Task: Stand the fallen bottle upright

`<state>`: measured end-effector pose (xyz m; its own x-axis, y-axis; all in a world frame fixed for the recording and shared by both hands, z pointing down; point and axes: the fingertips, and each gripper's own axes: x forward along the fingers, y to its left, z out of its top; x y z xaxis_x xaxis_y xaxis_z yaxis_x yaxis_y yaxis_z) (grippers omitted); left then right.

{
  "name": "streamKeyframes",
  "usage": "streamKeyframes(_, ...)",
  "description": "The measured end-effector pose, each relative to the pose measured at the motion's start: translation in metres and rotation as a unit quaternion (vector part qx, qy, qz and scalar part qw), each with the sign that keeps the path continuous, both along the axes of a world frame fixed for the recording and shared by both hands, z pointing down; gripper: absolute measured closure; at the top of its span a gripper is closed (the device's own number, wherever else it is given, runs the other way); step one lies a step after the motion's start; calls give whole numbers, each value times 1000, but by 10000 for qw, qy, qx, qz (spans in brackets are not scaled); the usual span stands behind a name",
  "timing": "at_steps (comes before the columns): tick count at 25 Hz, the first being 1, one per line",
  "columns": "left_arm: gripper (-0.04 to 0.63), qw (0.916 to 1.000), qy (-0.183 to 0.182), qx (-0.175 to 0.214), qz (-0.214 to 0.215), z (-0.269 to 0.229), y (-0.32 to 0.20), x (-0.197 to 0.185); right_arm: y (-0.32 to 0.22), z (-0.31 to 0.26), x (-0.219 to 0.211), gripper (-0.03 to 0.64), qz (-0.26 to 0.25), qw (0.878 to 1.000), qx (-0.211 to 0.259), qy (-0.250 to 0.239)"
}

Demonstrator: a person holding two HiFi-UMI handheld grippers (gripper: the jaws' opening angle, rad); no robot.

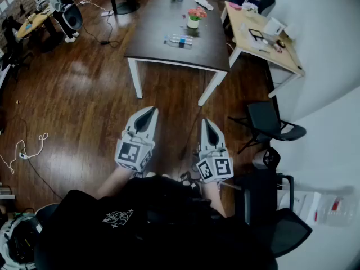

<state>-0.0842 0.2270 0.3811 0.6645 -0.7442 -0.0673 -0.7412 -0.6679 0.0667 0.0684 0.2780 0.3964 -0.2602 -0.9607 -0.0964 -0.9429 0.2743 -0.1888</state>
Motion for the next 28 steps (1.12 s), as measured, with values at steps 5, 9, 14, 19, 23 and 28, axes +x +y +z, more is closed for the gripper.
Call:
streamKeyframes(5, 600, 10000, -8, -68, 4, 3, -3, 8, -3, 1, 7, 603, 17, 10000, 4, -1)
streamKeyframes(9, 600, 10000, -79, -4, -18, 7, -5, 16, -5, 5, 16, 603, -16, 10000, -22, -25)
streamKeyframes(14, 600, 10000, -46, -9, -36, 10, -10, 29, -9, 5, 27, 603, -58, 10000, -9, -28)
streamKeyframes(19, 600, 10000, -63, -49, -52, 14, -14, 40, -15, 14, 33, 603, -164, 9998, -85, -25)
streamKeyframes(23, 600, 9997, -155, -104, -159, 19, -23, 42, -27, 16, 38, 603, -200, 9997, -109, -44)
streamKeyframes(28, 600, 9996, -175, -185, -113, 26, -63, 46, -67, 21, 34, 603, -258, 9995, -203, 10)
